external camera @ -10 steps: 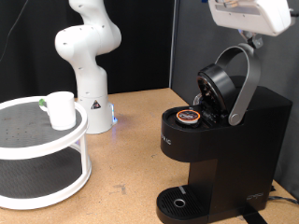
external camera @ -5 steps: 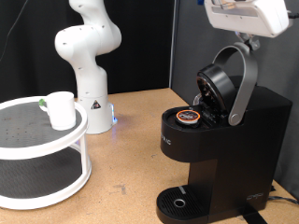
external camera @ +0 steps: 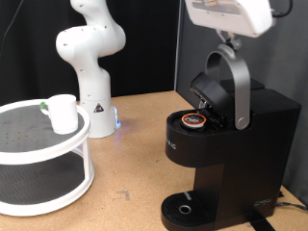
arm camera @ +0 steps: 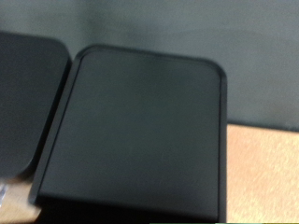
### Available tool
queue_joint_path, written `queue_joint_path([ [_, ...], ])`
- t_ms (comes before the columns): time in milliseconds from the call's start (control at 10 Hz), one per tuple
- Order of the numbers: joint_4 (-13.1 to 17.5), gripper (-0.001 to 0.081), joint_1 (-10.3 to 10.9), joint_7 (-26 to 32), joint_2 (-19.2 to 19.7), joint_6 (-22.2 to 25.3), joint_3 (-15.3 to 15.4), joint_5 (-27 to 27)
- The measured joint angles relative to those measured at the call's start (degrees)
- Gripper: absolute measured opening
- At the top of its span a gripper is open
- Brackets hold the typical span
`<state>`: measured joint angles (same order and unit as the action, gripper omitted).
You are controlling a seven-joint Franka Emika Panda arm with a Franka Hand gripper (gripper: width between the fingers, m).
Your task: Make a cup of coffee with the keurig machine
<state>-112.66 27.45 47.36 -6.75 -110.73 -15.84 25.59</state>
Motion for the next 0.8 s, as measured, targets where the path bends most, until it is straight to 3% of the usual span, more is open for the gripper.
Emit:
queue_joint_path([
  [300,0.4,0.0000,-2.0,-0.3,0.5,3.3,-1.5,-5.8],
  [800,-1.6,0.0000,-3.5,0.3,0.9,3.2,-2.3,-11.8],
])
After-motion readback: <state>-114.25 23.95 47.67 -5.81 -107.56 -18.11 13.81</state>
